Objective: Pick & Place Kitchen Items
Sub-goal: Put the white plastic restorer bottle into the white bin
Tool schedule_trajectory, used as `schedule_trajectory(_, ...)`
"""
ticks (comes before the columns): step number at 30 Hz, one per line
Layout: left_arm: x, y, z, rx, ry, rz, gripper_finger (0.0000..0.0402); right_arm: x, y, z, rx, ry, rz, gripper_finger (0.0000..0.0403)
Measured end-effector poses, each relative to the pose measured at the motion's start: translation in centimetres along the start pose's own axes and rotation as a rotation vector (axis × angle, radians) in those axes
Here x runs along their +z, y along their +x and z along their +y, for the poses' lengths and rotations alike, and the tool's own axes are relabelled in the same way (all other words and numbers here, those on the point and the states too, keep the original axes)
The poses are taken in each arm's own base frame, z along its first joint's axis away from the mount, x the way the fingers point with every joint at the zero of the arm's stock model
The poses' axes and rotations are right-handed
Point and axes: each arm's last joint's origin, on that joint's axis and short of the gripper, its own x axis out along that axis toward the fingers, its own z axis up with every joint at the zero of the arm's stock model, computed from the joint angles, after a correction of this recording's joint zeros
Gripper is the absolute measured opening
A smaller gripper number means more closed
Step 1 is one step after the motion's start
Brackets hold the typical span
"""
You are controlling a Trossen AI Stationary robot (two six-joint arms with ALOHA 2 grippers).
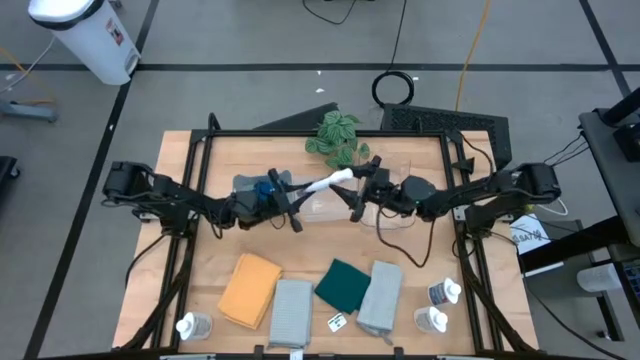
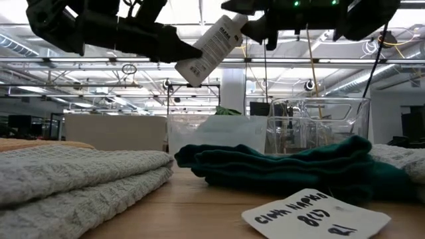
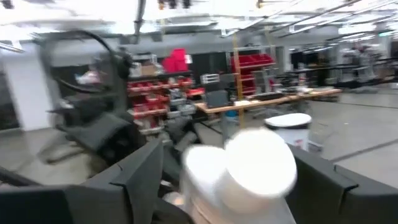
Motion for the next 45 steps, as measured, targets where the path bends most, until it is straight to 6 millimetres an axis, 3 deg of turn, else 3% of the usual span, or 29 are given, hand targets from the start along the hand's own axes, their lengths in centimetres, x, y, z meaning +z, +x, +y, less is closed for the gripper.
schedule_trajectory(23,0.5,-0.4,-0.3,0.099,-0.001,0.032,0.0066,0.2,0.2,-0.3,-0.032,0.012,-0.073,0.0086)
schedule_trajectory(31,0.3,-0.3,-0.4,0.065,0.006,0.034,0.0072,0.1,0.4,-0.7,-0.044,-0.04,-0.062,0.0085)
schedule_trajectory(35,0.1,-0.4,-0.7,0.052,-0.046,0.055,0.012,0.0,0.5,-0.9,-0.033,-0.066,-0.055,0.0085)
schedule_trajectory(40,0.7,0.1,-1.0,0.042,-0.171,0.099,0.0225,-0.1,0.6,-1.7,-0.039,-0.095,-0.037,0.0085)
schedule_trajectory(45,1.5,1.0,-1.2,0.03,-0.161,0.192,0.0314,-0.1,0.8,-2.6,-0.061,-0.073,-0.009,0.0085)
